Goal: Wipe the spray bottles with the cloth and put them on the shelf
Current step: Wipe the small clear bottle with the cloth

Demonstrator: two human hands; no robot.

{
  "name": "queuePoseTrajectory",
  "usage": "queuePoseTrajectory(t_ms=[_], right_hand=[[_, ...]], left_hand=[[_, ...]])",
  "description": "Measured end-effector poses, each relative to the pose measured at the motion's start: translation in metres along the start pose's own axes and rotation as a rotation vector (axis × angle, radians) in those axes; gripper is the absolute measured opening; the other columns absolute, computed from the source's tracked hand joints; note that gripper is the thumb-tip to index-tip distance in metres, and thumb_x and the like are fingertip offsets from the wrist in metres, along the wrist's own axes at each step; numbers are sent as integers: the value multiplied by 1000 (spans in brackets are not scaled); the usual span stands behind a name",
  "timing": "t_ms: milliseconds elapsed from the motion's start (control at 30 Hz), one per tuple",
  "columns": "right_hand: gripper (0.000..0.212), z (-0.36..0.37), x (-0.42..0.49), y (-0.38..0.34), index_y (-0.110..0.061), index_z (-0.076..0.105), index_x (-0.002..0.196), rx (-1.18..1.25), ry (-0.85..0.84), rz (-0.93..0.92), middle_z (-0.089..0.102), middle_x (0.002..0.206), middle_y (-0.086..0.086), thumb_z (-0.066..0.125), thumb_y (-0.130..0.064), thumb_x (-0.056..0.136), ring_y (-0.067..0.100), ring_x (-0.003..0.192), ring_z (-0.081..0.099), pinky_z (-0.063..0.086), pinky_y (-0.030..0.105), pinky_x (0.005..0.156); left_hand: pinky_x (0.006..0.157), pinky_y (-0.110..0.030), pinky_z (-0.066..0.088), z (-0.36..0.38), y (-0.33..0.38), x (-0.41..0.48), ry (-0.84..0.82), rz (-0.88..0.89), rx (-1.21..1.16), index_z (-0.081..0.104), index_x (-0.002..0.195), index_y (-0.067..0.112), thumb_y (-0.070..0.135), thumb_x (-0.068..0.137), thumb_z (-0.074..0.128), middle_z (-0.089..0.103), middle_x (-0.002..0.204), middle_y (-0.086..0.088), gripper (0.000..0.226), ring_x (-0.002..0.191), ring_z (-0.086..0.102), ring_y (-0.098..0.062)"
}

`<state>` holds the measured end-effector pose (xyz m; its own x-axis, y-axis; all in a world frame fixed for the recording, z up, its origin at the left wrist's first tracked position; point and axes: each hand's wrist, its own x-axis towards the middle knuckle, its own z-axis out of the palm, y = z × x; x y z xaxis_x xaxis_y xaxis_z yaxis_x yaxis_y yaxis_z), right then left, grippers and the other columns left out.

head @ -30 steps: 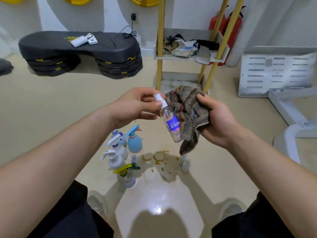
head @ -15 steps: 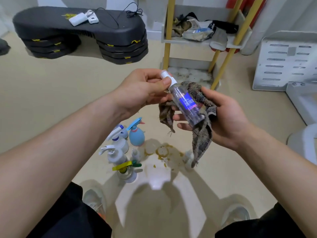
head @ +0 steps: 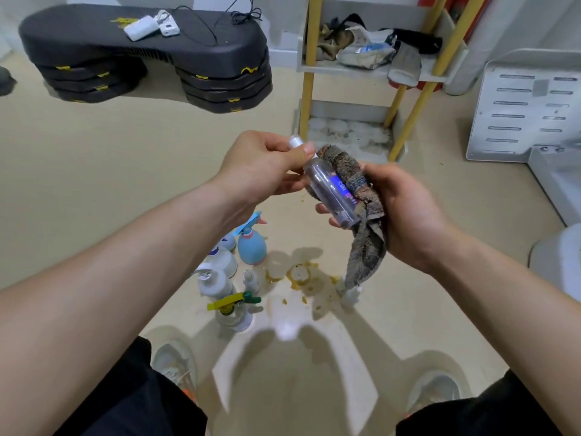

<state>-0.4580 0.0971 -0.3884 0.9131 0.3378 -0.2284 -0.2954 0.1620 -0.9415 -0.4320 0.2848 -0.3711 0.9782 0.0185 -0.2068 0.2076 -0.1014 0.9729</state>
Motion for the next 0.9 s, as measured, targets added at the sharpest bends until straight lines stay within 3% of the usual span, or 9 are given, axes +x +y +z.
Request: queuePoseTrajectory(t_ms=[67, 133, 233, 333, 433, 533, 633, 767, 900], right_hand=[[39, 0, -1, 1, -22, 69, 121, -173, 3, -104, 75, 111, 17, 38, -8, 102, 41, 99, 71, 52, 40, 85], [39, 3, -6, 4, -33, 68, 119, -332, -10, -200, 76, 109, 7, 43, -9, 101, 33, 99, 71, 52, 38, 87], [44, 2, -9, 12, -38, 52, 142, -672, 57, -277, 72, 108, -7, 51, -24, 100, 17, 89, 66, 52, 35, 85], [50, 3, -10, 17, -36, 48, 144, -745, 56, -288, 69, 98, -8, 61, -25, 97, 17, 82, 65, 55, 38, 80], [40, 6, -10, 17, -19, 55, 133, -404, 82, -234, 72, 107, 9, 64, -6, 96, 34, 86, 69, 61, 44, 82], [38, 10, -9, 22, -10, 53, 132, -55, 135, -189, 69, 119, 17, 64, -5, 96, 35, 104, 70, 57, 51, 95], [41, 15, -9, 26, -9, 48, 135, 104, 177, -188, 66, 126, 22, 62, -6, 97, 39, 117, 65, 53, 52, 101], [43, 18, -9, 32, -16, 44, 137, 202, 145, -151, 63, 129, 26, 59, -18, 97, 40, 117, 65, 49, 57, 104], [46, 25, -10, 26, -5, 60, 129, 452, 101, -114, 70, 116, 19, 33, -35, 108, 30, 107, 69, 54, 42, 97]], left_hand=[[80, -41, 63, 4, -2, -3, 41, -19, 5, 67, 106, -11, 27, 88, 76, 74, 82, -16, 42, 63, 69, -22], [82, -51, 61, 7, -3, -4, 73, -34, 23, 66, 108, -10, 32, 82, 80, 75, 81, -19, 51, 61, 70, -25], [67, -39, 62, 12, -3, -6, 127, -31, -31, 61, 107, -18, 24, 84, 81, 71, 74, -18, 52, 55, 64, -27], [65, -35, 61, 16, -5, -9, 151, -26, -79, 63, 98, -17, 23, 85, 80, 68, 75, -15, 45, 53, 61, -24], [69, -30, 62, 22, -7, -15, 138, 35, -160, 69, 83, 2, 22, 91, 74, 71, 78, -14, 22, 65, 64, -21], [62, -25, 58, 33, -14, -28, 168, 131, -128, 69, 93, 12, 12, 92, 71, 74, 84, -5, 1, 71, 68, -15], [76, -33, 60, 42, -29, -39, 178, 269, 16, 70, 96, 20, 7, 89, 70, 74, 92, 4, 16, 78, 70, -9], [76, -36, 60, 45, -30, -47, 84, 251, 19, 68, 109, 28, 13, 92, 66, 71, 101, 6, 22, 77, 71, -10], [89, -42, 58, 44, -31, -51, 24, 280, 64, 64, 114, 41, 17, 87, 67, 69, 104, 12, 36, 91, 71, -15]])
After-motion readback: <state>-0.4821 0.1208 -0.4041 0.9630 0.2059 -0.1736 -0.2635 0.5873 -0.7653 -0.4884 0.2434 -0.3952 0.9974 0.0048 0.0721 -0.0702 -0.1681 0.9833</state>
